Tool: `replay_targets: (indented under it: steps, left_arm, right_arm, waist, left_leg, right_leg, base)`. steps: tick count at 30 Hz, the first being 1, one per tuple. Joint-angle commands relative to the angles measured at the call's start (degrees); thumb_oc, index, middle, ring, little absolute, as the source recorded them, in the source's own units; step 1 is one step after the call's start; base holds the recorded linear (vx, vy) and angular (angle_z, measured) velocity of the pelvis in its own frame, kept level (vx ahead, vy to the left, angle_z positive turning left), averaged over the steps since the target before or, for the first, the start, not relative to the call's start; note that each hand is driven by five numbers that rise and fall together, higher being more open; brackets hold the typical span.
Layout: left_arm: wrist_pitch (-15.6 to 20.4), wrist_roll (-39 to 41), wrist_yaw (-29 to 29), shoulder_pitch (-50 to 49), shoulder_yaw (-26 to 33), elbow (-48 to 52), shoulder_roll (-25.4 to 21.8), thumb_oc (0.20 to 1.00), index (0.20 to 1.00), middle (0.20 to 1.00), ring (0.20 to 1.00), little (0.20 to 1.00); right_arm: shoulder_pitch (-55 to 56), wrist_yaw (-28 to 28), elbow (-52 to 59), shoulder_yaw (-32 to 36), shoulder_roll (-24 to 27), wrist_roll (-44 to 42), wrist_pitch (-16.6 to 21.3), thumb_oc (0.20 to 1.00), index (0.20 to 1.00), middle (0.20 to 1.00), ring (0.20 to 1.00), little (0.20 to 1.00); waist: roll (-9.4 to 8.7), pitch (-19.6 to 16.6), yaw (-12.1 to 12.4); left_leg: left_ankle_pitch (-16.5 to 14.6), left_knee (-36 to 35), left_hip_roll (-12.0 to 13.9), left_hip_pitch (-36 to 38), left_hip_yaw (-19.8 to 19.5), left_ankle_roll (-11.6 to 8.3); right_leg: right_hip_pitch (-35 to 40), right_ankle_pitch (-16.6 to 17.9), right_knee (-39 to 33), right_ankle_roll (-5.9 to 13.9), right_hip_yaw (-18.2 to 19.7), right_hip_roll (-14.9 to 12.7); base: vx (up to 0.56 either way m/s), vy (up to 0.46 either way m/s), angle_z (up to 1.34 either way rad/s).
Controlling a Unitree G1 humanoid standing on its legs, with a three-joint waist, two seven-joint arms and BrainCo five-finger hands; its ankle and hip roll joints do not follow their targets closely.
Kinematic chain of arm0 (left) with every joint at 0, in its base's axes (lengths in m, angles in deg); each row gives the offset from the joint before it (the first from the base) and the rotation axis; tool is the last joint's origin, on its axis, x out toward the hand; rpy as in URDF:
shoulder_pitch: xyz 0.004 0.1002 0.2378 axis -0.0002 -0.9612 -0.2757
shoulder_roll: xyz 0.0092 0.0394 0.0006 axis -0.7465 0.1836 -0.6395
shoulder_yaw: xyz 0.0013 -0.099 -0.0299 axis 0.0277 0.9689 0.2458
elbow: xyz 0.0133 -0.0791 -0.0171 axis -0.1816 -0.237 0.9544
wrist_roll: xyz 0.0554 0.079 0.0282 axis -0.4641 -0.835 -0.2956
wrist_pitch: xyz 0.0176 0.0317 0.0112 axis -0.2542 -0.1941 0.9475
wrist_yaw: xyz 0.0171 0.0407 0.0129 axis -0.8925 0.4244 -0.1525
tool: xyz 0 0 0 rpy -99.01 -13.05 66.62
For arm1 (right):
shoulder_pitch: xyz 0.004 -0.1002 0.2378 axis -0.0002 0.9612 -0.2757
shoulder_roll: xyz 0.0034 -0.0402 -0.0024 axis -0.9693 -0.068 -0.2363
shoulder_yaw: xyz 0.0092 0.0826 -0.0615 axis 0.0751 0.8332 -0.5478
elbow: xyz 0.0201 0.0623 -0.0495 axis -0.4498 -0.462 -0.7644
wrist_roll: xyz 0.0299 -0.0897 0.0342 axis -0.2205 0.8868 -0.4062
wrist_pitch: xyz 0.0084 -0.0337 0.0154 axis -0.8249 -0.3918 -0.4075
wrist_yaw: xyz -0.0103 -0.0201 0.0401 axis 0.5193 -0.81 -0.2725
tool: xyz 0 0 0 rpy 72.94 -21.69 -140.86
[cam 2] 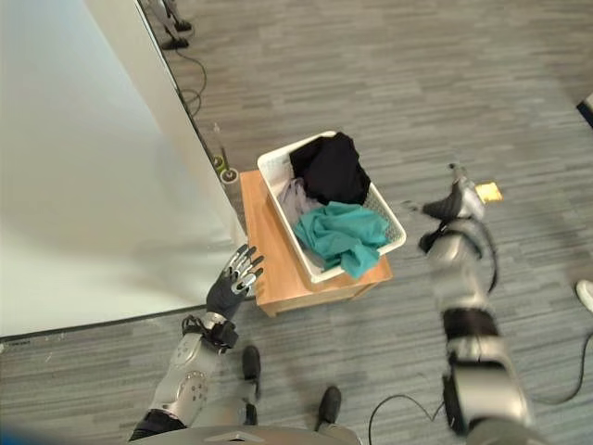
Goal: Pick up bed clothes into laundry basket.
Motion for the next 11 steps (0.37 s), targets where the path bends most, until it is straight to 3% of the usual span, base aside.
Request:
replay_targets:
  steps: [1,2,5,8,11]
  left_arm:
    - [7.0,-1.7,0.4,1.8,0.5,2.9,1.2,1.000,1.000,1.000,1.000,1.000]
    - [7.1,-1.7,0.4,1.6,0.6,2.9,1.1,1.000,1.000,1.000,1.000,1.000]
    - [9.2,-3.4,2.5,0.5,2.1,4.4,-0.2,1.000,1.000,1.000,1.000,1.000]
    - [10.8,-5.2,5.5,-1.4,3.2,5.3,-1.3,1.000,1.000,1.000,1.000,1.000]
    - [10.8,-5.9,6.6,-1.8,3.6,5.3,-1.2,1.000,1.000,1.000,1.000,1.000]
  right_arm:
    - [6.9,-3.3,7.6,-2.2,-3.4,-6.3,6.1,1.000,1.000,1.000,1.000,1.000]
    - [7.3,-3.4,8.0,-2.3,-3.5,-6.4,6.0,1.000,1.000,1.000,1.000,1.000]
    - [15.2,-11.9,15.8,-8.0,-7.2,-12.4,9.4,1.000,1.000,1.000,1.000,1.000]
    - [20.0,-15.9,16.1,-13.0,-7.2,-15.2,11.5,1.000,1.000,1.000,1.000,1.000]
    - [21.0,-16.3,15.7,-13.8,-7.3,-15.7,11.8,1.000,1.000,1.000,1.000,1.000]
  waist:
    - [0.22,-3.6,0.5]
    - [0.13,-3.6,0.5]
    - [0.83,-4.4,0.3]
    - [1.10,-5.1,0.6]
    - [1.21,-5.3,0.7]
  left_leg:
    - [-1.1,0.5,5.6,4.2,1.3,-3.85]
    - [-1.2,0.5,5.6,4.3,1.3,-3.87]
    - [-1.6,0.5,5.5,6.4,2.0,-3.88]
    - [-2.0,0.5,5.4,8.3,2.1,-4.04]
    - [-2.1,0.5,5.4,8.8,2.0,-4.09]
  right_leg:
    - [0.5,1.8,0.8,1.87,0.0,-2.8]
    - [0.6,1.8,0.8,1.87,0.0,-2.8]
    - [2.1,1.6,0.8,1.82,0.8,-2.9]
    - [3.7,1.2,0.8,1.54,1.1,-2.7]
    - [4.1,1.2,0.8,1.44,1.1,-2.7]
  base:
    - [0.00,-0.035,-0.01]
    - [0.00,-0.046,-0.06]
    - [-0.01,-0.028,-0.04]
    - [0.00,-0.031,-0.21]
    - [0.00,-0.013,-0.06]
